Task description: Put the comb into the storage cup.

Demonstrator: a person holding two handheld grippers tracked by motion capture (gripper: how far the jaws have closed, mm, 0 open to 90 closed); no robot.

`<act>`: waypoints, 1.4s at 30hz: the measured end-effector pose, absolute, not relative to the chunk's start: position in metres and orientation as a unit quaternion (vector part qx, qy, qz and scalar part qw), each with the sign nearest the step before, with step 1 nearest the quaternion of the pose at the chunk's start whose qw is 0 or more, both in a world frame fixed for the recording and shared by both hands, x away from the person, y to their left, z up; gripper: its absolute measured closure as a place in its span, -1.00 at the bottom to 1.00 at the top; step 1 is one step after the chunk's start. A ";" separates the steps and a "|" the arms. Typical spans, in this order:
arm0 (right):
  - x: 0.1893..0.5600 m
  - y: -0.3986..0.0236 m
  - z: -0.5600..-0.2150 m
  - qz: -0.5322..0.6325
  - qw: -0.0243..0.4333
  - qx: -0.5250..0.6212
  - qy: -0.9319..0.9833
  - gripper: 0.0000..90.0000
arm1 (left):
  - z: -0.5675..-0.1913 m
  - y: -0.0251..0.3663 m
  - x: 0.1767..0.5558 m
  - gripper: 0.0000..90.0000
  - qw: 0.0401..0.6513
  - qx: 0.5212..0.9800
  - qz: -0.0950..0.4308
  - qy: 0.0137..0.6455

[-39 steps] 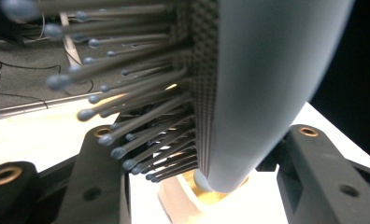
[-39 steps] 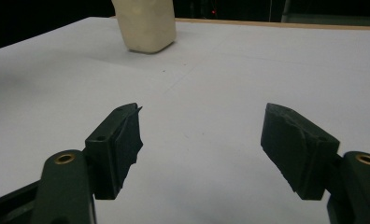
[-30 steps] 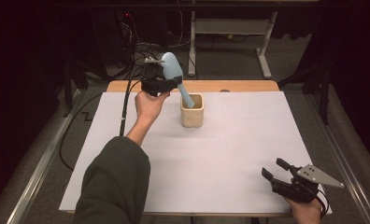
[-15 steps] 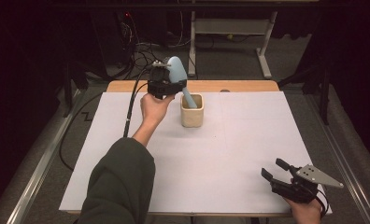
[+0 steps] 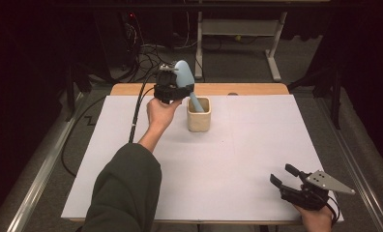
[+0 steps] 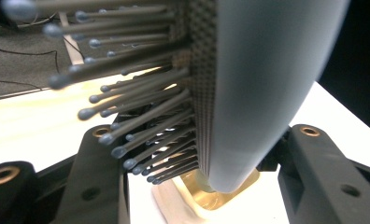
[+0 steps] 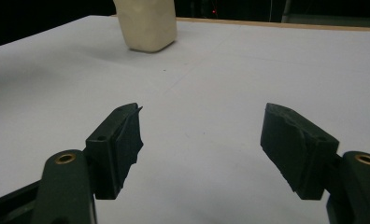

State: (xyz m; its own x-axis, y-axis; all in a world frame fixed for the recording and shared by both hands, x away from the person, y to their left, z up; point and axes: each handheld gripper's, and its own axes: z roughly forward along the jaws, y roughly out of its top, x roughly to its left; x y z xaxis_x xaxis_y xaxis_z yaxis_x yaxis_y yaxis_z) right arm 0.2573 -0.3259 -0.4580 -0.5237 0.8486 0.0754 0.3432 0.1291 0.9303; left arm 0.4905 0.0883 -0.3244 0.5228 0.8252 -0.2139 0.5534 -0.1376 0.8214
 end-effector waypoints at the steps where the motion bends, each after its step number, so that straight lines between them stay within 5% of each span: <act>1: 0.257 -0.326 -0.458 0.509 0.248 0.420 0.709 -0.35 | -0.325 0.088 0.491 0.14 0.462 0.740 0.146 0.467; 42: 0.257 -0.326 -0.458 0.509 0.248 0.418 0.710 -0.34 | -0.360 0.069 0.499 0.13 0.438 0.755 0.113 0.475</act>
State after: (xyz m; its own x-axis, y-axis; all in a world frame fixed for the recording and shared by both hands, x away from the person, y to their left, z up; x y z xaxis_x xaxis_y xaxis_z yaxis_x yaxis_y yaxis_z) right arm 0.2574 -0.3257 -0.4582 -0.5272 0.8466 0.0728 0.3409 0.1322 0.9307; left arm 0.4991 0.0695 -0.3602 0.5229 0.8162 -0.2457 0.6180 -0.1645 0.7688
